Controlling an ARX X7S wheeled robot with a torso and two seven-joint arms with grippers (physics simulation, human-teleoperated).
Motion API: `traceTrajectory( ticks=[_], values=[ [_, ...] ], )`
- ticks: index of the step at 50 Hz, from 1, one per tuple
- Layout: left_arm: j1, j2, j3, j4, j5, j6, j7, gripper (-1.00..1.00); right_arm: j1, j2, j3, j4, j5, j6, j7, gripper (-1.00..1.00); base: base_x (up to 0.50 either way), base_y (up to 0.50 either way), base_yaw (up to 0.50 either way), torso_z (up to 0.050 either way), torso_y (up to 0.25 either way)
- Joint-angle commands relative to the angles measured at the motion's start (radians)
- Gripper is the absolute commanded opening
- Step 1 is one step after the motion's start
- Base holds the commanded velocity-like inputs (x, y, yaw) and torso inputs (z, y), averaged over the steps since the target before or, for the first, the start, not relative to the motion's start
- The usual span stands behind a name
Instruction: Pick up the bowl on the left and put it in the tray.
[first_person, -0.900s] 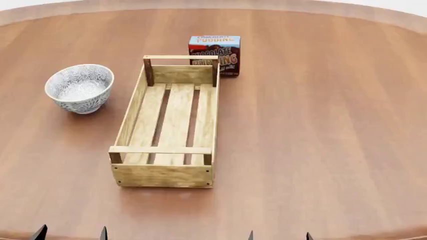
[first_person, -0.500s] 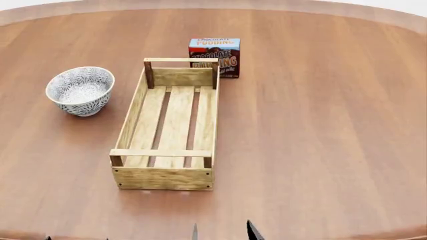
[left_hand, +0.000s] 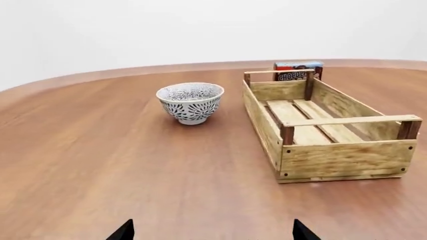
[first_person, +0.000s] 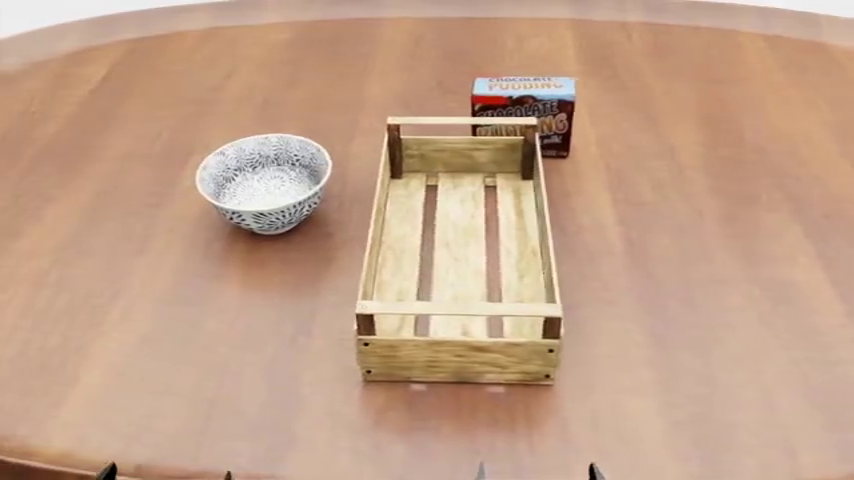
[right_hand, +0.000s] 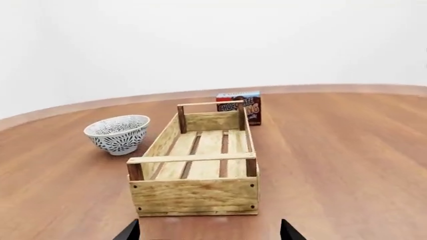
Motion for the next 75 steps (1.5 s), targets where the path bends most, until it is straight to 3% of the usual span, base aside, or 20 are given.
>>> traceTrajectory(
  ticks=[1,34,45,75],
  values=[
    [-0.003,0.005,-0.005,-0.003,-0.001,-0.011,0.004,1.00,-0.010,-0.004,0.032,-0.015,-0.004,0.019,-0.013,1.00,0.00,0.50,0.00,0.000,0.000],
    [-0.007,-0.029,0.051,-0.026,-0.028,0.002,-0.030,1.00,0.001,0.026,-0.013,0.013,0.023,0.022,0.043,1.00,0.00,0.49,0.00,0.000,0.000],
    [-0.011,-0.039,0.064,-0.027,-0.040,0.000,-0.037,1.00,-0.008,0.038,-0.033,-0.003,0.030,-0.001,0.048,1.00,0.04,0.00,0.00,0.000,0.000],
    [-0.016,-0.057,0.091,-0.033,-0.067,0.002,-0.059,1.00,0.000,0.060,-0.057,0.013,0.064,-0.004,0.069,1.00,0.50,0.00,0.00,0.000,0.000]
  ],
)
